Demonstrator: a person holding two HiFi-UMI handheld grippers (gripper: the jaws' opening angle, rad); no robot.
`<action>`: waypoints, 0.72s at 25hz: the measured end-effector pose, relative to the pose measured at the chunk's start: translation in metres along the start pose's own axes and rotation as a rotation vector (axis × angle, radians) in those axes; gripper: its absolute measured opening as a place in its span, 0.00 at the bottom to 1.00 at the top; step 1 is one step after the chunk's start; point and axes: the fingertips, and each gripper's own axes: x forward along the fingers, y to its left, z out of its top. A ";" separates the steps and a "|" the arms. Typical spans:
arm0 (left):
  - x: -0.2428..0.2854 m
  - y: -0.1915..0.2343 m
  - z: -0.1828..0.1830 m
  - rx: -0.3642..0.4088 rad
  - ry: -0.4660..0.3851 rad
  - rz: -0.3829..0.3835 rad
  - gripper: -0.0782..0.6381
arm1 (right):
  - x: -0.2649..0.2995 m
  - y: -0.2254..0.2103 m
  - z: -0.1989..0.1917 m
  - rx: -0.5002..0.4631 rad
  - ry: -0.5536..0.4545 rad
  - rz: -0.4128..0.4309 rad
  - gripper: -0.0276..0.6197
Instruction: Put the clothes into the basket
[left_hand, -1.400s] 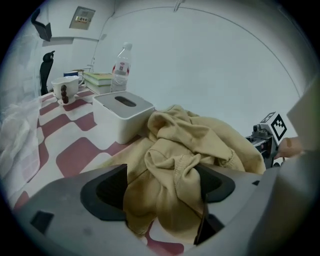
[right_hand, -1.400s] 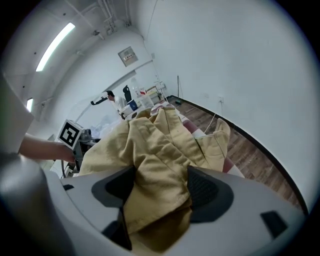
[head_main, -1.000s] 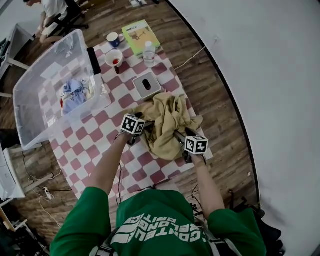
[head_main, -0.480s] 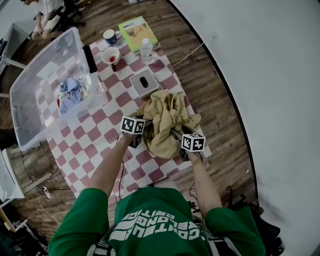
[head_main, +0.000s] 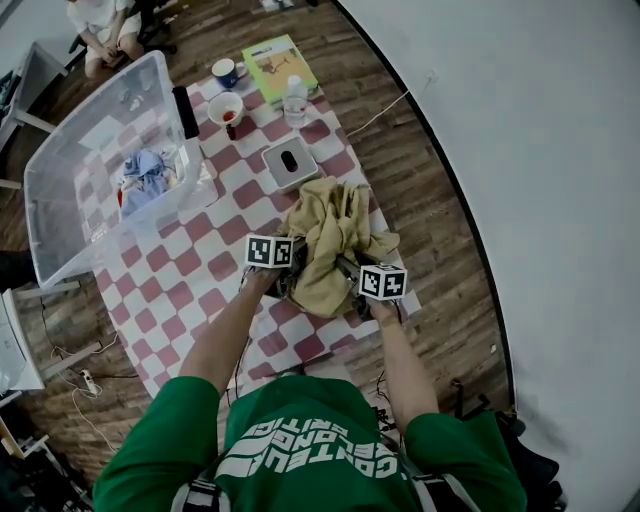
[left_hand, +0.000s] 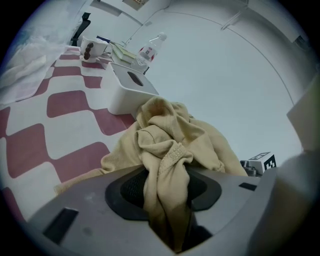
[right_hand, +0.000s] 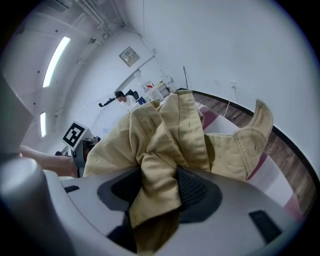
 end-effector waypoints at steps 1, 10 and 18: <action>-0.001 -0.003 -0.002 0.001 0.001 -0.002 0.33 | -0.001 0.002 -0.001 -0.005 -0.001 0.006 0.39; -0.022 -0.023 -0.011 0.053 -0.011 -0.005 0.31 | -0.013 0.034 -0.002 -0.056 -0.046 0.080 0.35; -0.057 -0.053 0.012 0.106 -0.125 -0.029 0.30 | -0.041 0.065 0.024 -0.122 -0.138 0.099 0.34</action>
